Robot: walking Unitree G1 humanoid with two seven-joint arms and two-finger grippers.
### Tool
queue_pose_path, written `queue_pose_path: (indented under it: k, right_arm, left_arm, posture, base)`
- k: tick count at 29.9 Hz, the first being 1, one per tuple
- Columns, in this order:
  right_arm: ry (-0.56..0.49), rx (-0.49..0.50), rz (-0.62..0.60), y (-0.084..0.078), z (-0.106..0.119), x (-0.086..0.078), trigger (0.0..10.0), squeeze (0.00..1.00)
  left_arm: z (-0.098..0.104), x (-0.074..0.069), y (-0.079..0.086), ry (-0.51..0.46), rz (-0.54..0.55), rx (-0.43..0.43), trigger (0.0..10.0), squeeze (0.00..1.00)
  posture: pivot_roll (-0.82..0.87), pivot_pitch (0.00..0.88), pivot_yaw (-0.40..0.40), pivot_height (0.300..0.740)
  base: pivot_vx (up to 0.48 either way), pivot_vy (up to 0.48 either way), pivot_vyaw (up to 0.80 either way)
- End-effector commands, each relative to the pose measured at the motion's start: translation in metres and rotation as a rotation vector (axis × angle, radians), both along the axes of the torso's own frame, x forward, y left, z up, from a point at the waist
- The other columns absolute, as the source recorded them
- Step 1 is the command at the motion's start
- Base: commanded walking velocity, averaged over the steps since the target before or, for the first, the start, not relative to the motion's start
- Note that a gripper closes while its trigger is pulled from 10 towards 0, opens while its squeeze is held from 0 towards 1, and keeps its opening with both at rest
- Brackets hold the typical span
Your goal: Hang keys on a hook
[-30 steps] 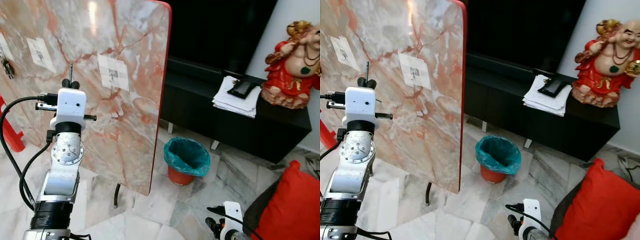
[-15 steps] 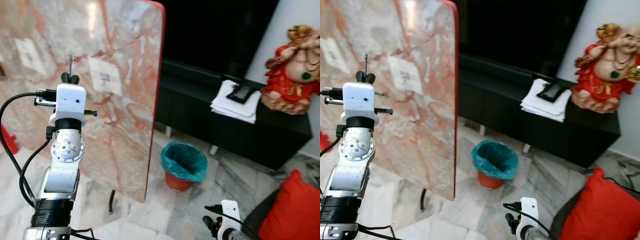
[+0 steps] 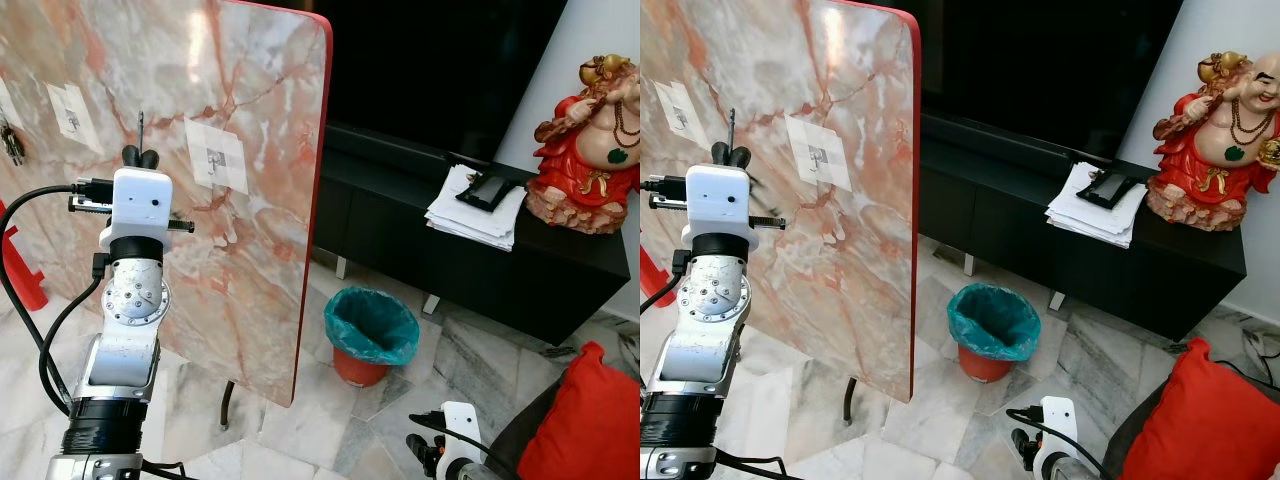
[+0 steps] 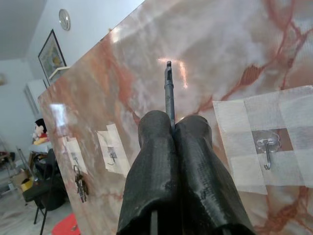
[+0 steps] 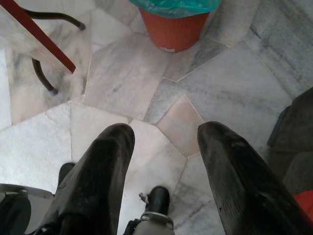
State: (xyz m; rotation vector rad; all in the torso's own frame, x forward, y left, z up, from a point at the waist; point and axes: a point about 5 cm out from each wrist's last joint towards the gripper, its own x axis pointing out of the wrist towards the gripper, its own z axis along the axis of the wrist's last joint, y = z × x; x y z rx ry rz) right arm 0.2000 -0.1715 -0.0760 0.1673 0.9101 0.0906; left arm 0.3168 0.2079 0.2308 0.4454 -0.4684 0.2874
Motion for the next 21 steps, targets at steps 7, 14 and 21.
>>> queue_pose_path:
  k: [7, 14, 21]
  right_arm:
    - [-0.003, 0.011, -0.01, -0.0016, 0.0006, 0.0007, 10.0, 0.0]
    - [-0.002, 0.007, -0.004, -0.0025, 0.0003, -0.0002, 10.0, 0.0]
    - [0.003, 0.007, -0.007, -0.003, -0.0005, -0.0018, 10.0, 0.0]
  left_arm:
    - [0.0027, -0.0013, -0.0023, -0.013, -0.001, 0.025, 10.0, 0.0]
    - [0.0037, -0.0015, -0.0032, -0.021, -0.001, 0.026, 10.0, 0.0]
    - [0.0049, -0.0014, -0.0042, -0.036, -0.006, 0.02, 10.0, 0.0]
  posture:
    - [0.14, 0.0, -0.095, 0.74]
    - [0.14, 0.0, -0.094, 0.74]
    - [0.14, 0.0, -0.095, 0.74]
  base:
    - [0.266, 0.0, 0.34]
    - [0.277, 0.0, 0.0]
    - [0.16, 0.0, 0.0]
